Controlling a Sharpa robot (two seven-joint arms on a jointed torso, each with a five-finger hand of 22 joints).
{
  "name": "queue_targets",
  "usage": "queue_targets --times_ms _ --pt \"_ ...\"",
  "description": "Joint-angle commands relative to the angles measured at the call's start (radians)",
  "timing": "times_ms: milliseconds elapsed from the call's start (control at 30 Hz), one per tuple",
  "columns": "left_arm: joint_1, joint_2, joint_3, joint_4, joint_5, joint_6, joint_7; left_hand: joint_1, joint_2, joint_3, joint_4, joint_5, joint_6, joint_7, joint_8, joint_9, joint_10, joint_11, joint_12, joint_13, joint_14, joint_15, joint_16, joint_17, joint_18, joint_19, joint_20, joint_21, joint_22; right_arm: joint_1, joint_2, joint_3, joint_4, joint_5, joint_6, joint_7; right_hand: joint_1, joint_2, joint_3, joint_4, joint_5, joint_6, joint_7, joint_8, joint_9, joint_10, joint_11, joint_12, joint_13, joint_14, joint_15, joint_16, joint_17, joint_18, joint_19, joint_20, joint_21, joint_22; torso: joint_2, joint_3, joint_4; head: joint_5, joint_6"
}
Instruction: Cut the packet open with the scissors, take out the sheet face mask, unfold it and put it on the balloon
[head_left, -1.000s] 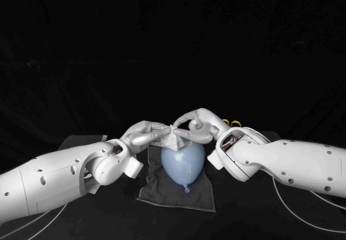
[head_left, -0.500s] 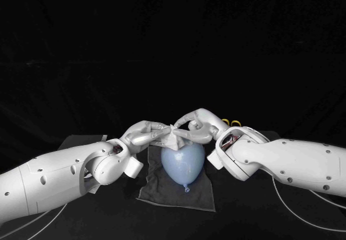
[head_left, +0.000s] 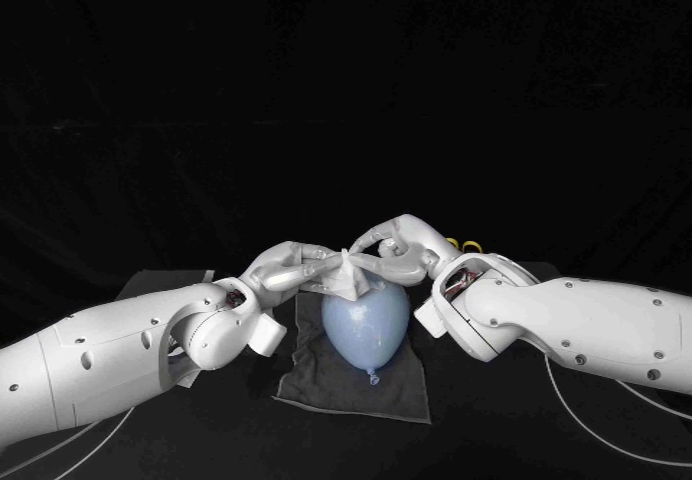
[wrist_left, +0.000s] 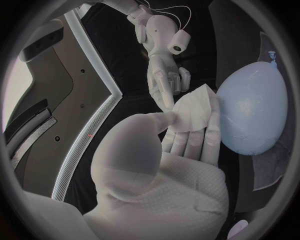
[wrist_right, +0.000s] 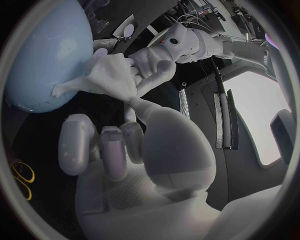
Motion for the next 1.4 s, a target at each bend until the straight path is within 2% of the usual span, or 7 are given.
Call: queue_targets --times_ms 33,333,700,900,1000,1200,1400 --pt "0.001 0.002 0.001 0.003 -0.001 0.02 0.005 0.007 -0.003 -0.001 -0.002 0.003 0.001 0.005 0.003 0.002 0.001 0.002 -0.003 -0.001 -0.009 0.0 0.0 0.001 0.016 -0.003 0.001 0.002 0.001 0.0 0.0 0.0 0.0 0.001 -0.02 0.015 0.013 0.012 0.005 -0.008 0.0 0.007 -0.004 0.009 0.005 0.029 -0.011 0.007 0.165 0.104 -0.01 0.004 0.263 0.013 0.002 -0.007 0.009 0.188 0.0 -0.0001 -0.0001 -0.001 0.0" --pt "0.001 0.002 0.001 0.004 0.0 0.032 0.007 0.006 -0.013 -0.004 -0.004 0.003 -0.001 0.007 0.002 0.003 -0.002 0.003 -0.004 -0.001 -0.011 0.001 -0.001 0.001 0.016 -0.005 0.002 0.002 0.001 0.0 0.002 0.0 0.001 -0.039 -0.009 -0.013 0.031 0.021 0.043 -0.042 0.0 0.029 -0.015 0.05 0.03 0.043 -0.022 0.028 0.177 0.104 -0.02 0.004 0.263 0.009 0.009 -0.018 0.027 0.193 0.0 -0.0003 0.0003 -0.001 -0.001" --pt "0.001 0.003 0.001 0.003 0.032 0.059 0.012 -0.015 -0.085 -0.045 -0.016 0.003 -0.005 0.017 0.003 0.009 -0.014 0.011 -0.004 -0.002 -0.018 0.007 -0.003 0.004 0.016 -0.011 0.006 0.0 0.0 0.0 0.003 0.0 0.008 -0.079 0.002 -0.034 0.018 0.017 0.064 -0.054 0.0 0.032 -0.018 0.071 0.042 0.05 -0.025 0.041 0.185 0.104 -0.022 0.004 0.263 0.008 0.01 -0.021 0.031 0.194 0.0 -0.0002 -0.0005 -0.001 -0.001" --pt "0.001 0.002 0.001 0.0 0.055 0.078 0.0 -0.107 -0.171 -0.139 0.045 0.002 -0.011 0.025 -0.013 0.005 -0.019 0.015 -0.001 0.001 -0.021 0.01 -0.001 0.008 0.016 -0.018 0.015 -0.003 -0.001 -0.001 -0.001 0.001 0.013 -0.089 -0.005 -0.028 0.014 0.016 0.069 -0.056 0.0 0.032 -0.019 0.076 0.045 0.051 -0.026 0.041 0.185 0.104 -0.023 0.004 0.263 0.008 0.011 -0.022 0.033 0.194 0.0 0.0001 -0.0003 -0.002 0.0" --pt "0.001 0.001 0.001 -0.003 0.074 0.085 -0.007 -0.176 -0.195 -0.208 0.119 0.003 -0.004 0.026 -0.024 -0.001 -0.018 0.014 0.001 0.002 -0.023 0.01 0.0 0.011 0.017 -0.019 0.016 -0.003 -0.001 -0.001 -0.002 0.001 0.014 -0.091 -0.005 -0.028 0.014 0.016 0.069 -0.056 0.0 0.032 -0.019 0.076 0.045 0.051 -0.026 0.041 0.185 0.104 -0.023 0.004 0.263 0.008 0.011 -0.022 0.033 0.194 -0.001 0.0003 -0.0004 -0.002 0.0" --pt "0.001 0.001 0.001 -0.005 0.102 0.104 -0.022 -0.221 -0.184 -0.275 0.201 0.003 0.012 0.02 -0.03 -0.002 -0.008 0.01 0.005 0.003 -0.018 0.006 0.006 0.018 0.017 -0.016 0.015 0.0 0.0 -0.001 -0.003 0.001 0.014 -0.099 -0.006 -0.029 0.01 0.015 0.073 -0.058 0.0 0.031 -0.02 0.079 0.047 0.051 -0.026 0.042 0.186 0.104 -0.024 0.004 0.263 0.008 0.011 -0.022 0.033 0.194 0.0 0.0 -0.0005 -0.002 0.0" --pt "0.002 0.001 0.001 -0.007 0.136 0.114 -0.044 -0.225 -0.121 -0.295 0.222 0.003 0.034 0.005 -0.029 0.0 0.016 -0.002 0.011 0.004 -0.004 -0.004 0.016 0.027 0.018 -0.004 0.01 0.004 0.0 -0.001 -0.003 0.001 0.013 -0.102 -0.006 -0.03 0.009 0.015 0.074 -0.059 0.0 0.031 -0.02 0.08 0.048 0.051 -0.026 0.042 0.186 0.104 -0.024 0.004 0.263 0.008 0.011 -0.022 0.032 0.194 0.0 0.0 -0.0003 -0.002 0.002"
